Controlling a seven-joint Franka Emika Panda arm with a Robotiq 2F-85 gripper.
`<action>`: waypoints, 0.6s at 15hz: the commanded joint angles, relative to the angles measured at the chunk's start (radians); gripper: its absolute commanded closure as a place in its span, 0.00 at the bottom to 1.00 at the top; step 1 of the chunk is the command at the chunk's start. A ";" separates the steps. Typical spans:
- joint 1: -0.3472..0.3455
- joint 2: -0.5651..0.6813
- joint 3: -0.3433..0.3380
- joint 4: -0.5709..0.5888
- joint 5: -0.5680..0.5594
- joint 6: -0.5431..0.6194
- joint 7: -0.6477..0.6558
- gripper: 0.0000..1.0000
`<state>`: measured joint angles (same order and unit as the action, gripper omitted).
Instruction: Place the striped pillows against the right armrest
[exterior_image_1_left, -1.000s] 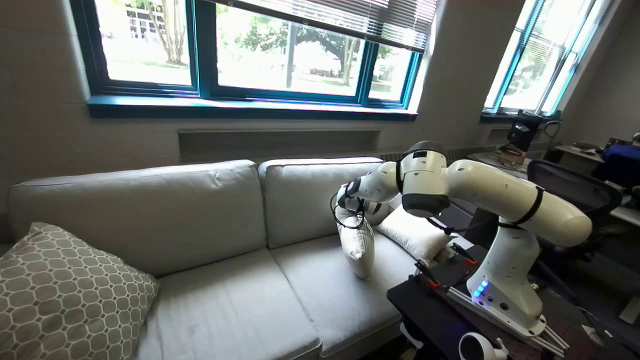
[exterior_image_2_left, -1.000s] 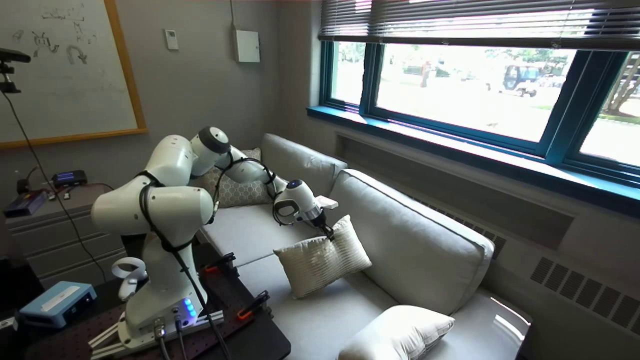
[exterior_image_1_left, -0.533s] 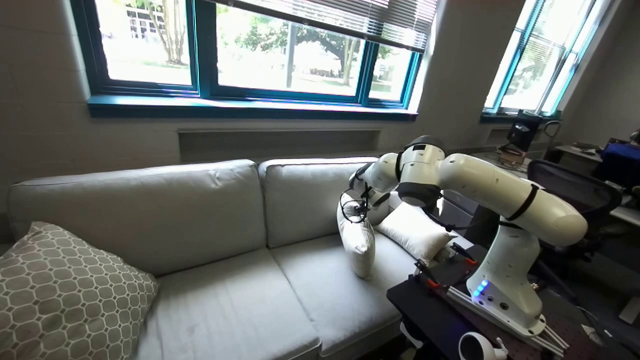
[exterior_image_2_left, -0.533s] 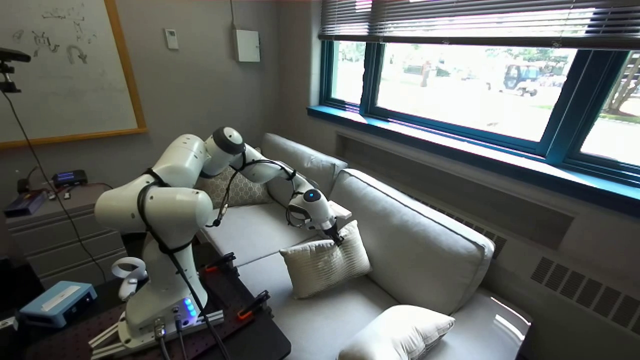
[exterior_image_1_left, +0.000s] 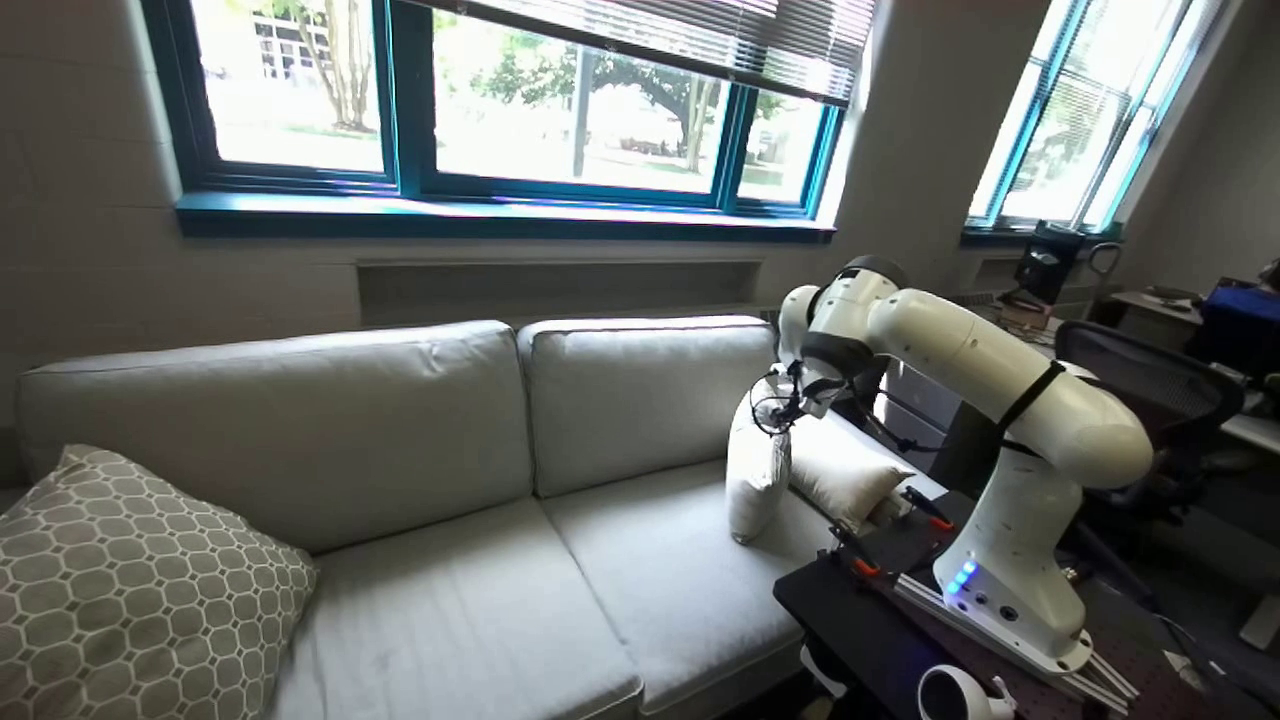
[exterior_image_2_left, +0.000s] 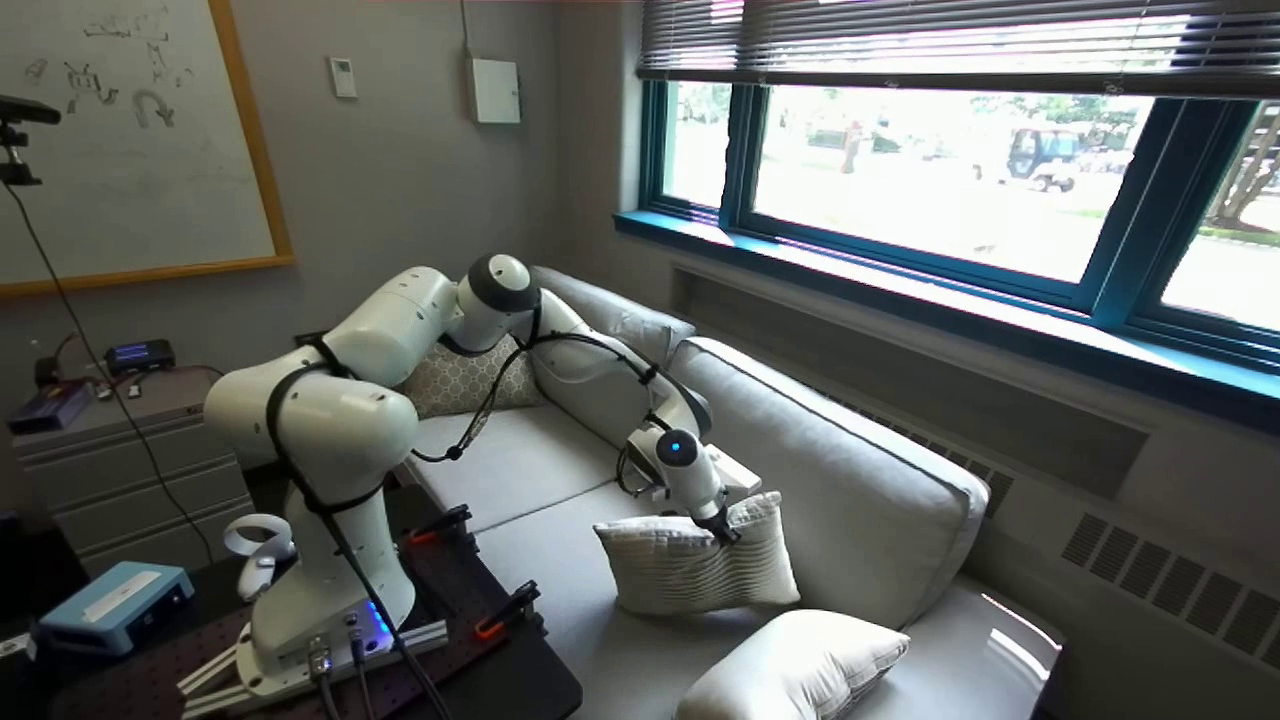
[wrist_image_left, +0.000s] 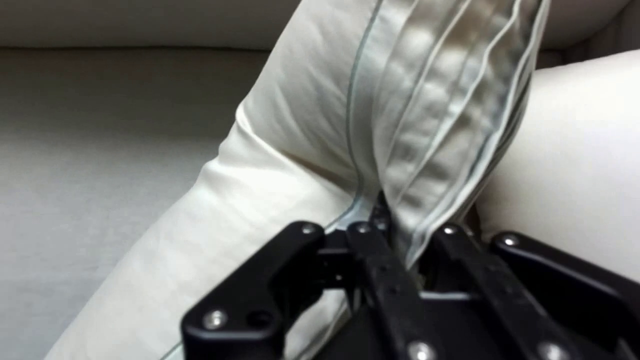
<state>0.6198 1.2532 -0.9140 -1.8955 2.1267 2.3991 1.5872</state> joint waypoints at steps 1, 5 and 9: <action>-0.245 -0.188 0.163 0.026 -0.073 0.083 -0.218 0.96; -0.471 -0.257 0.368 0.106 -0.216 0.134 -0.332 0.96; -0.584 -0.238 0.524 0.188 -0.417 0.304 -0.306 0.96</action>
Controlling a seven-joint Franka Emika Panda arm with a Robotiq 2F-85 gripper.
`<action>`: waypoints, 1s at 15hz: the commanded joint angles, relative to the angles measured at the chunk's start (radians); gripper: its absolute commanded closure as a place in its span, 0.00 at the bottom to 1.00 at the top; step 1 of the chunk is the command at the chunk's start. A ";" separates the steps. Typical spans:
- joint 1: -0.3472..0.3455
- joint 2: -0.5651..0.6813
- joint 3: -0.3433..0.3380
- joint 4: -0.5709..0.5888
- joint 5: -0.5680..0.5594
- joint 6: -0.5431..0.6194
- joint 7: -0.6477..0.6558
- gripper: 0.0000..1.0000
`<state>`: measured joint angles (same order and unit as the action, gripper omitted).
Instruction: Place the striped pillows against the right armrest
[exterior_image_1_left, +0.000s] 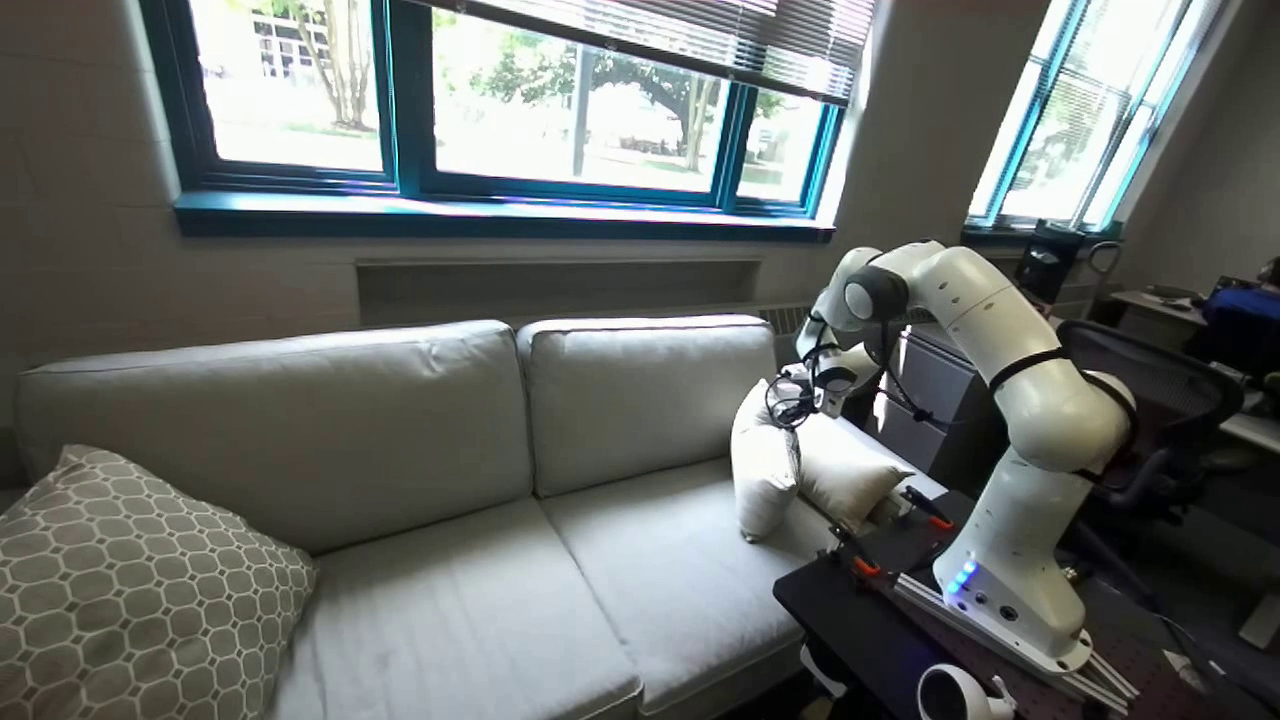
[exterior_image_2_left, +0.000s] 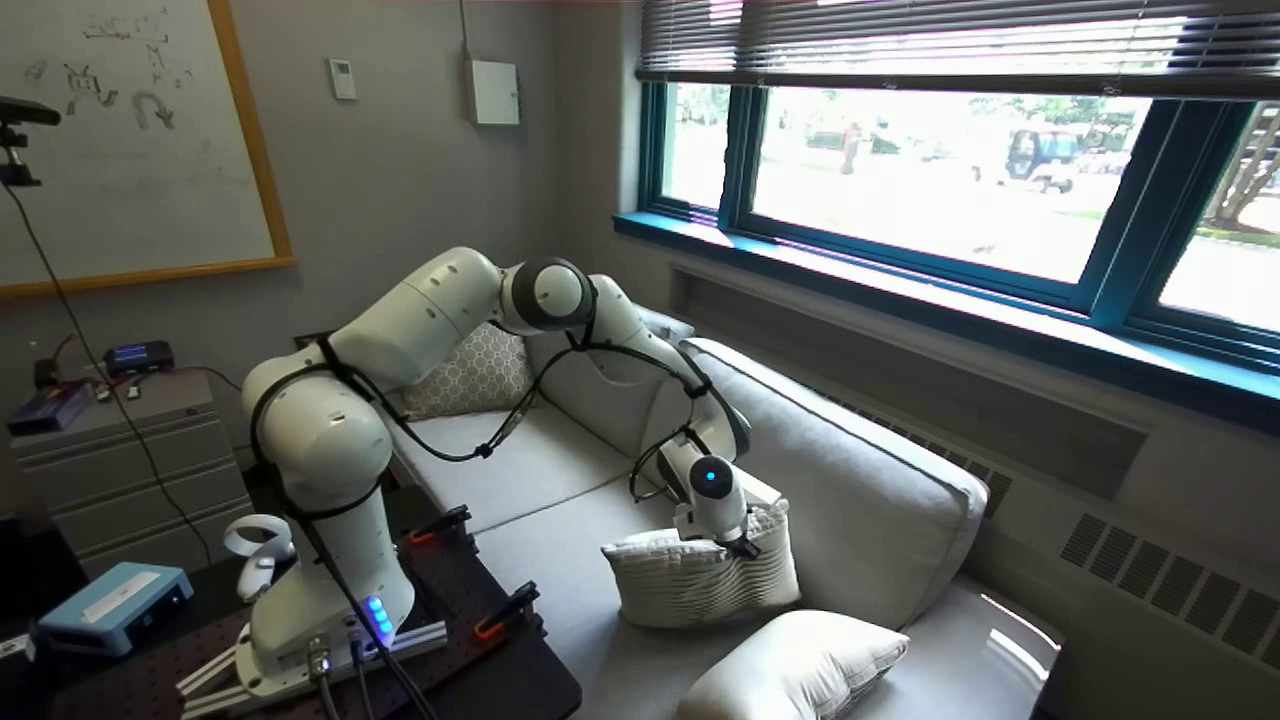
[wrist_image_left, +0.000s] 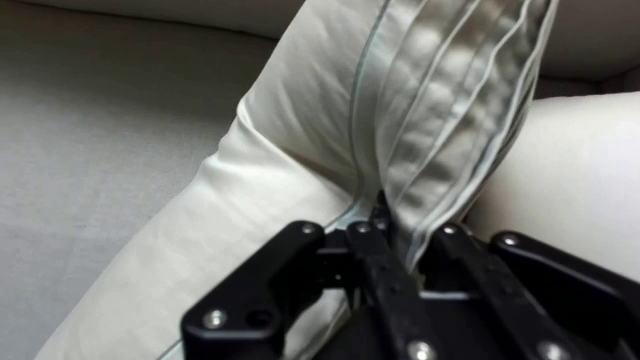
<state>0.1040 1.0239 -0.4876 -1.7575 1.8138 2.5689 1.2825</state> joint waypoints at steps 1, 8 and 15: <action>-0.079 0.008 0.117 0.070 -0.139 0.213 0.019 0.96; -0.050 0.159 0.120 0.168 -0.144 0.650 0.093 0.91; -0.081 0.241 0.188 0.242 -0.140 0.854 0.104 0.29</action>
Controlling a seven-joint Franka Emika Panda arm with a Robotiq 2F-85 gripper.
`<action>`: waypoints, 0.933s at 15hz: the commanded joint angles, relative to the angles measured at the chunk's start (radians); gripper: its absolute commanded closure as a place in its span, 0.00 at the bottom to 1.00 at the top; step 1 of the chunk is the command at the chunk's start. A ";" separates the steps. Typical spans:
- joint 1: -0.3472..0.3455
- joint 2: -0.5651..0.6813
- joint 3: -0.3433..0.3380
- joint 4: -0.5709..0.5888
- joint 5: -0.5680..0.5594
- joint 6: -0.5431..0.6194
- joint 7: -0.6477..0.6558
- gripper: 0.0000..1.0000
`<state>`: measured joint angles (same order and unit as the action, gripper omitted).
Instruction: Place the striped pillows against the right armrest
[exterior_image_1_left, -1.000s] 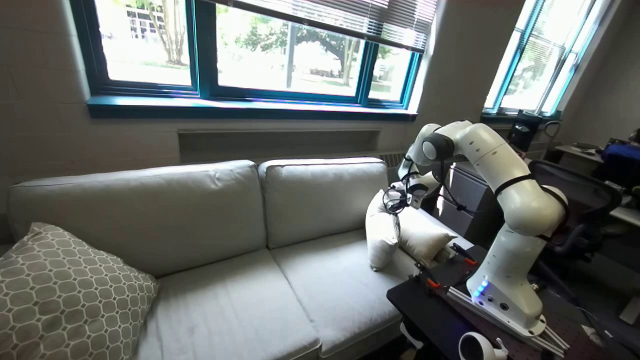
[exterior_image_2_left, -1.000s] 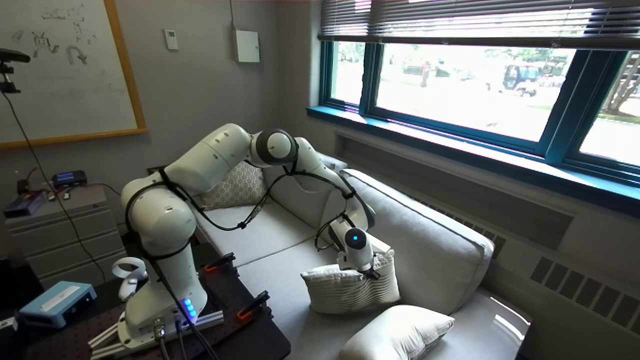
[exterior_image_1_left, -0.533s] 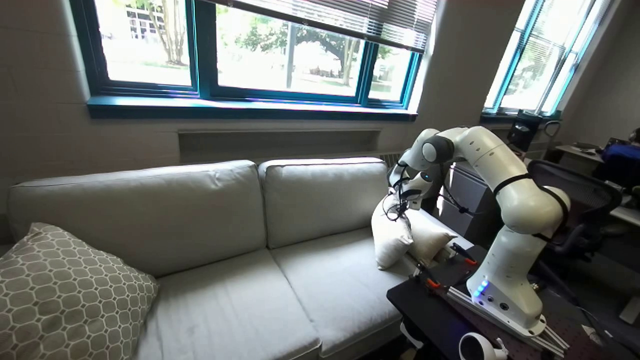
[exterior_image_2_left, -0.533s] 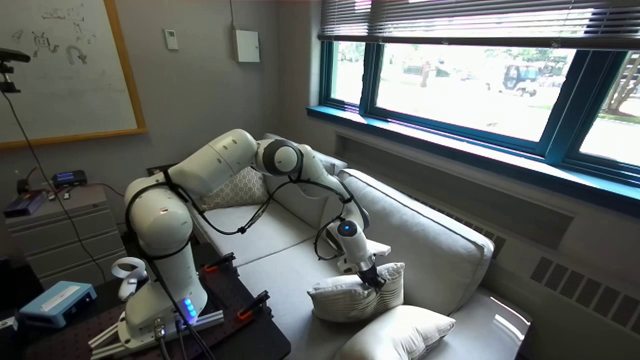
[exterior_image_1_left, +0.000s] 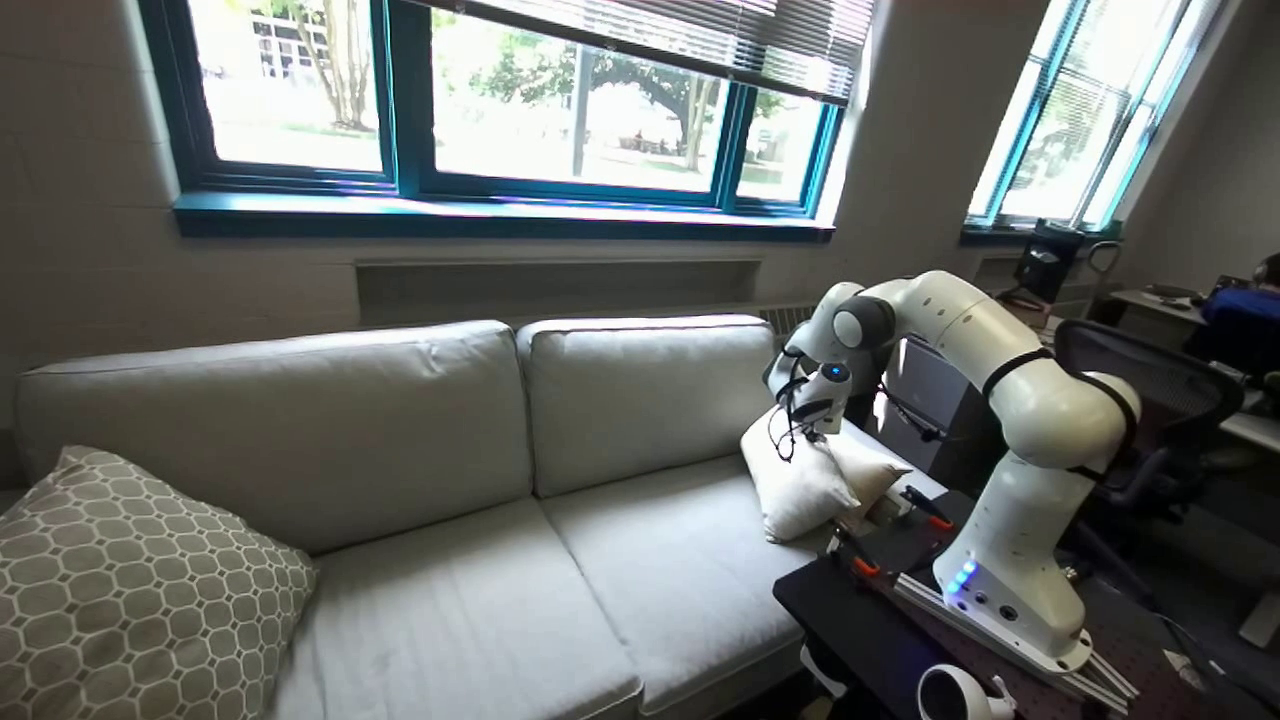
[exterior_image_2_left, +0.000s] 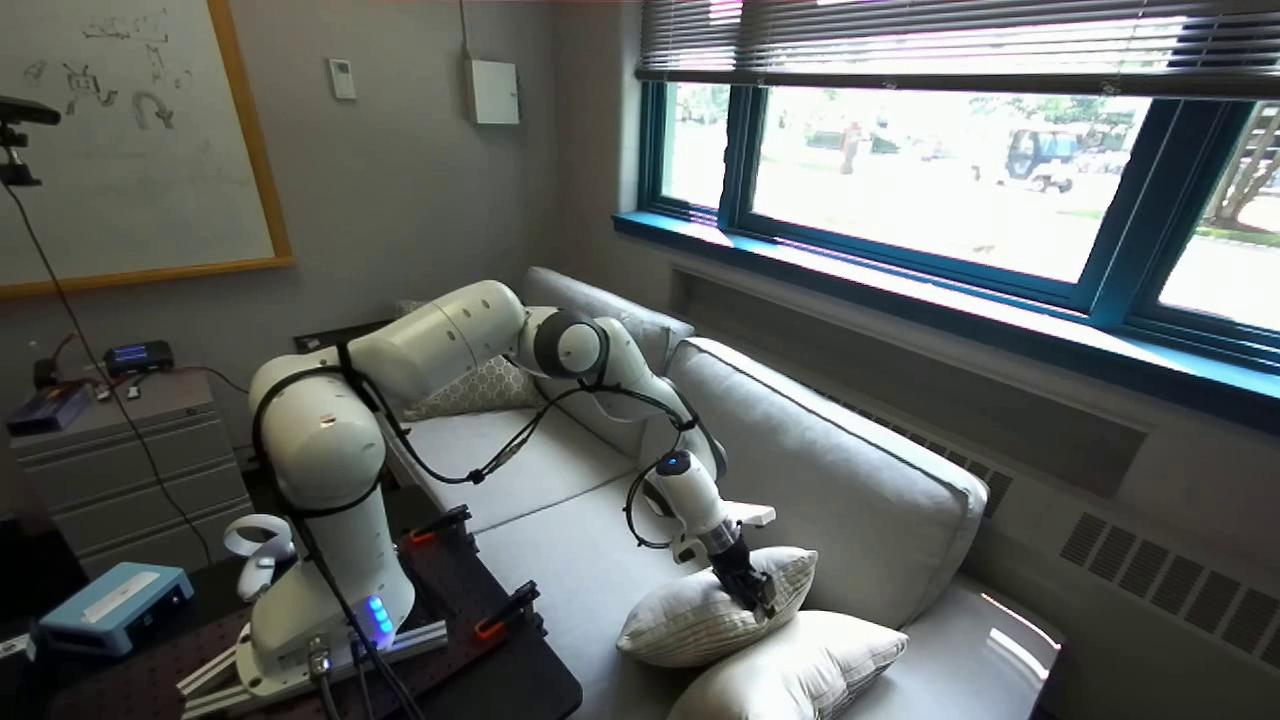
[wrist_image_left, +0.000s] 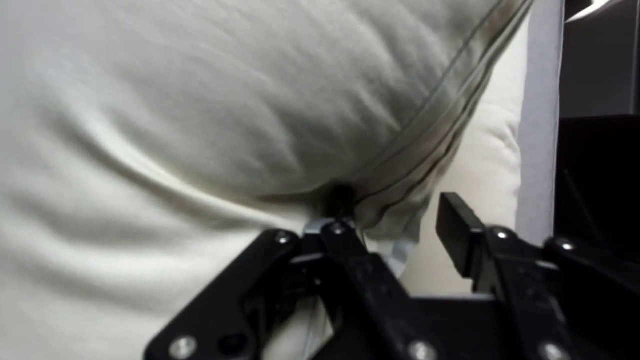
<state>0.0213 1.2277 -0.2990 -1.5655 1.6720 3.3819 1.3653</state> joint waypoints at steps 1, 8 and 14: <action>0.003 0.040 0.000 0.056 0.003 0.049 0.019 0.21; 0.079 -0.031 -0.074 0.088 0.015 0.032 0.114 0.00; 0.198 -0.068 -0.236 0.122 0.044 -0.019 0.271 0.00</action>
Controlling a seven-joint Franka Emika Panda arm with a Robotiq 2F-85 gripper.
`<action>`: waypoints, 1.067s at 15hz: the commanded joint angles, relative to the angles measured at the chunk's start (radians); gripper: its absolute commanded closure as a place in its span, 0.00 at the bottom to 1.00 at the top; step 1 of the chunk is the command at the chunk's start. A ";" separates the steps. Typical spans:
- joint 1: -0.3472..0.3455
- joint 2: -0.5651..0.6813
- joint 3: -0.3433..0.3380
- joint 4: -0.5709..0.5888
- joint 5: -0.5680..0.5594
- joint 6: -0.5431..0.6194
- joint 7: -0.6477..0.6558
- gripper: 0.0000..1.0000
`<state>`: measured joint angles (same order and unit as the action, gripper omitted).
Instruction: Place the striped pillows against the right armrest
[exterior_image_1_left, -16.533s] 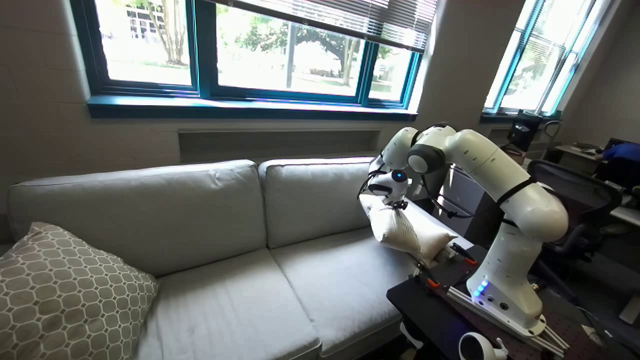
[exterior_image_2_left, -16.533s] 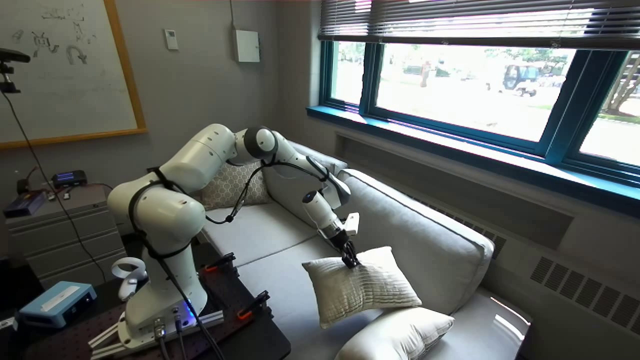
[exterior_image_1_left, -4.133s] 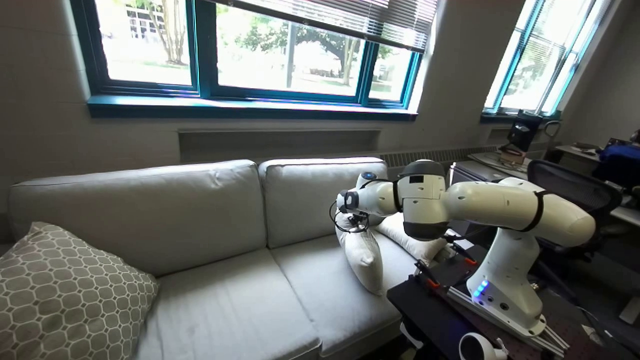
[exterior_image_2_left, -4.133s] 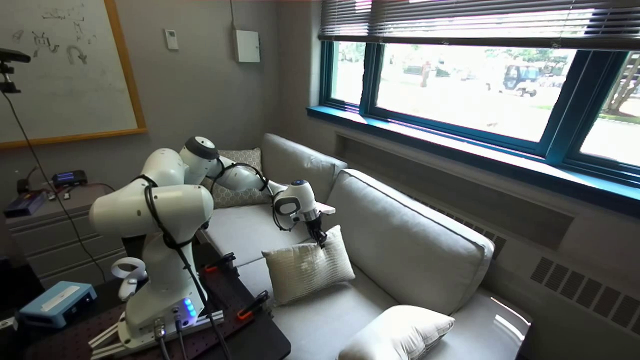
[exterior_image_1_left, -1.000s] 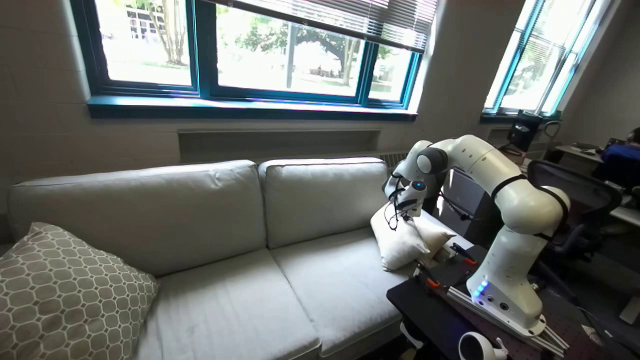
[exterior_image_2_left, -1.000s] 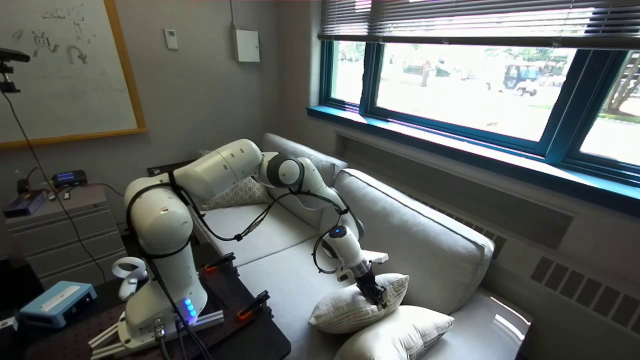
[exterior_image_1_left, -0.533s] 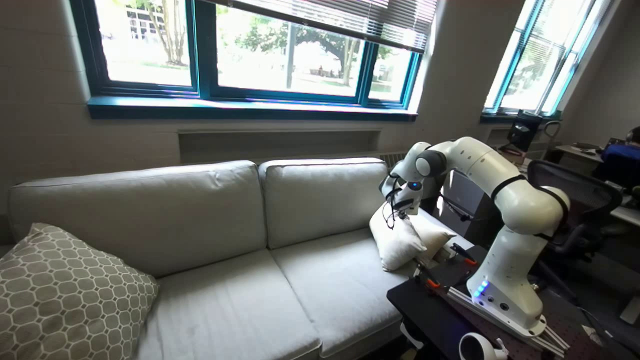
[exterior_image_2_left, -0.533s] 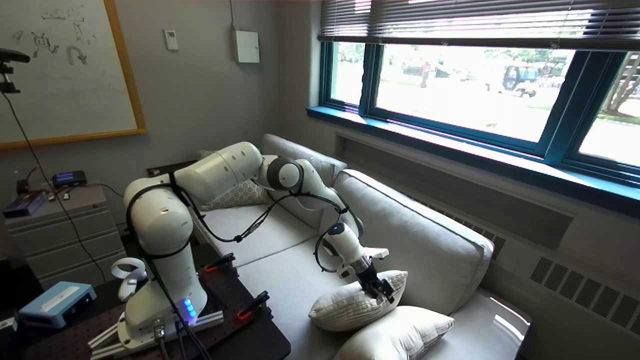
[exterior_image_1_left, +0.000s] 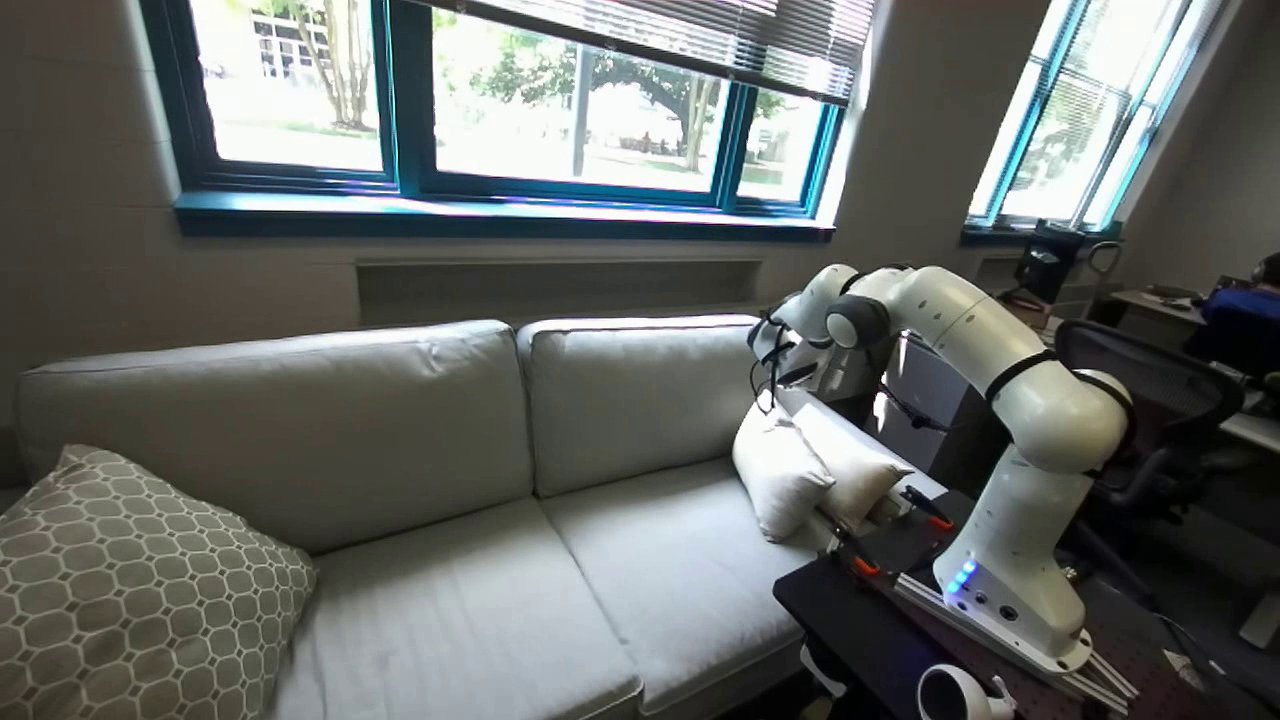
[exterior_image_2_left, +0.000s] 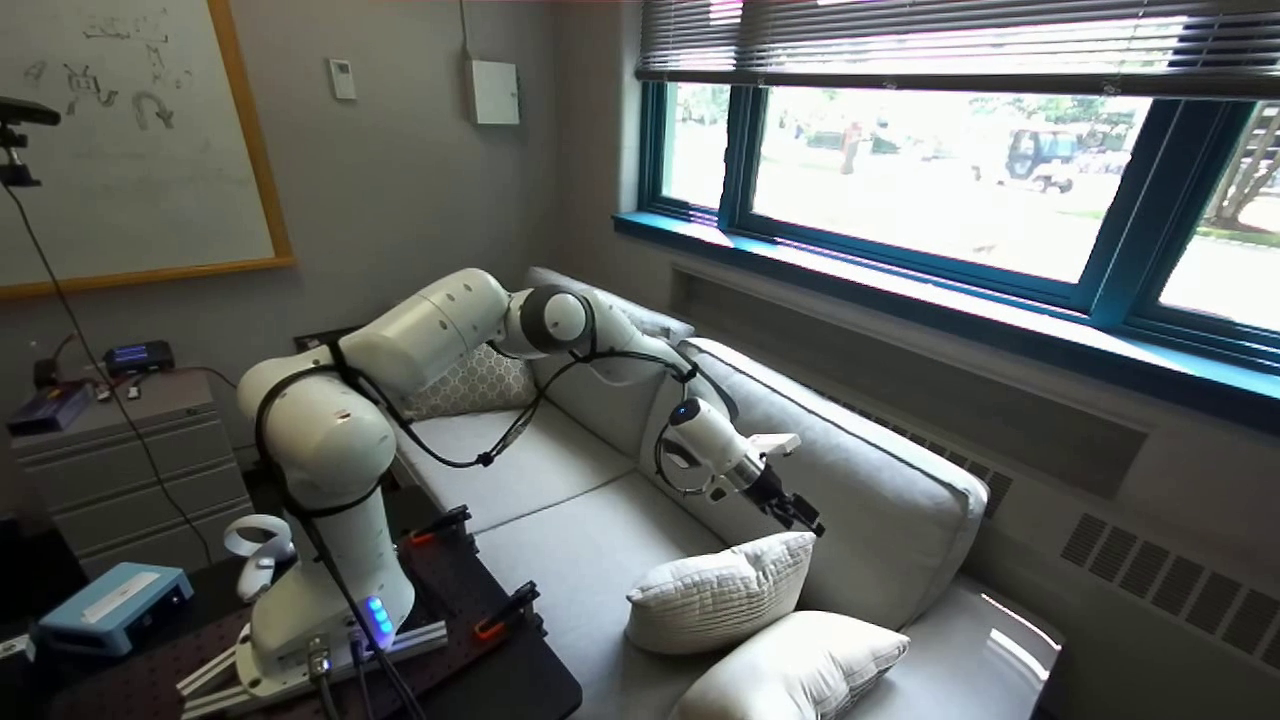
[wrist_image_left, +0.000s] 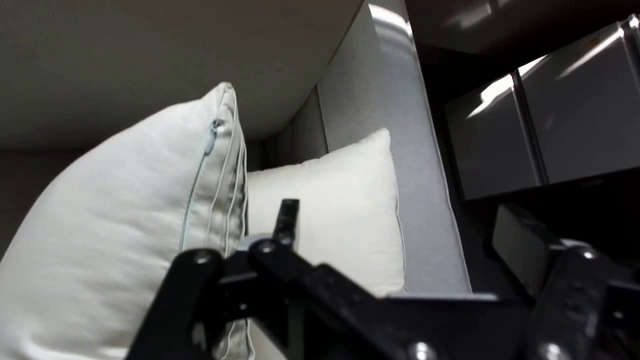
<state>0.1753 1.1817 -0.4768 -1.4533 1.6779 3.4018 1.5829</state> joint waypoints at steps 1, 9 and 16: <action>0.061 -0.023 -0.079 0.021 0.056 -0.066 0.064 0.00; 0.339 -0.055 -0.260 0.002 0.642 -0.447 -0.199 0.00; 0.620 -0.154 -0.326 -0.299 0.951 -0.898 -0.399 0.00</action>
<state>0.7372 1.1280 -0.8122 -1.6142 2.6282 2.6558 1.2216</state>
